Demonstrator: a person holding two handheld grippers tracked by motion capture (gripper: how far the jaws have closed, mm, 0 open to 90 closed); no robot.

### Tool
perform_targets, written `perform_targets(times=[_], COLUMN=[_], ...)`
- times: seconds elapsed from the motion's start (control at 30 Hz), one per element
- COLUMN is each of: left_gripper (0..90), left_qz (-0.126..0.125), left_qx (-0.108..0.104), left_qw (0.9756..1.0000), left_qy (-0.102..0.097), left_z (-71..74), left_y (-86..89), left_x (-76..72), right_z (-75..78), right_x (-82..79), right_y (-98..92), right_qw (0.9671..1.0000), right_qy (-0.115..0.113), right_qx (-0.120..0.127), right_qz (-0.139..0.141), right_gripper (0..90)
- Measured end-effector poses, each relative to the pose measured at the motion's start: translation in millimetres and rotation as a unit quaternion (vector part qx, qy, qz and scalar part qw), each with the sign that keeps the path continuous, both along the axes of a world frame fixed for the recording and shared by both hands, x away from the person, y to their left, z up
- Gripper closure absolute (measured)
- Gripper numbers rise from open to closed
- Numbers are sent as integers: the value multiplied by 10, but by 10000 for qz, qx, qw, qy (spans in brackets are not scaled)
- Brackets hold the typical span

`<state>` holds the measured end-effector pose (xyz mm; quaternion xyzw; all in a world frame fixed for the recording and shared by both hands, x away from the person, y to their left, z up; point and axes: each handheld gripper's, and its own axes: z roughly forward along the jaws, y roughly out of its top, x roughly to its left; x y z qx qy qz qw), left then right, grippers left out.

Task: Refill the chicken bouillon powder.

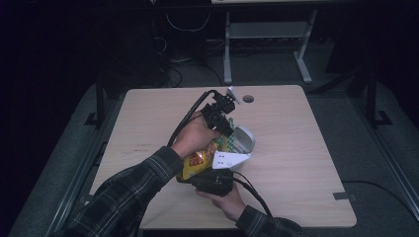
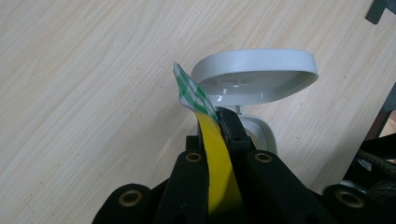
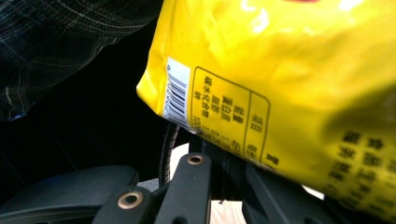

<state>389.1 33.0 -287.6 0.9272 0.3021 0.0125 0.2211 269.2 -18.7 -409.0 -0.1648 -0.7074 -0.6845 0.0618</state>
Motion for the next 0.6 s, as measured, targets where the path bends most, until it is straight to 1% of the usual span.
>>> perform_targets(times=[0.13, 0.27, 0.43, 0.53, 0.6], left_gripper=[899, 898, 899, 899, 899], left_qz=[-6, -63, -81, -50, -63], left_qx=[9, 78, 151, 110, 126], left_qw=[10000, 9999, 9998, 9999, 9999], left_qy=[58, 79, 38, -4, -4], left_z=[-5, -2, 7, 16, 18], left_y=[-25, -52, -64, -60, -61], left_x=[13, 19, 14, 6, 4], right_z=[6, 11, 12, 8, 6], right_x=[4, 6, 14, 14, 14], right_y=[-10, -16, -17, -14, -12], right_qw=[10000, 10000, 10000, 10000, 9999], right_qy=[-8, 8, 31, 44, 62], right_qx=[16, 57, 77, 77, 93], right_qz=[5, -8, -1, 0, -2], right_gripper=[900, 900, 900, 900, 900])
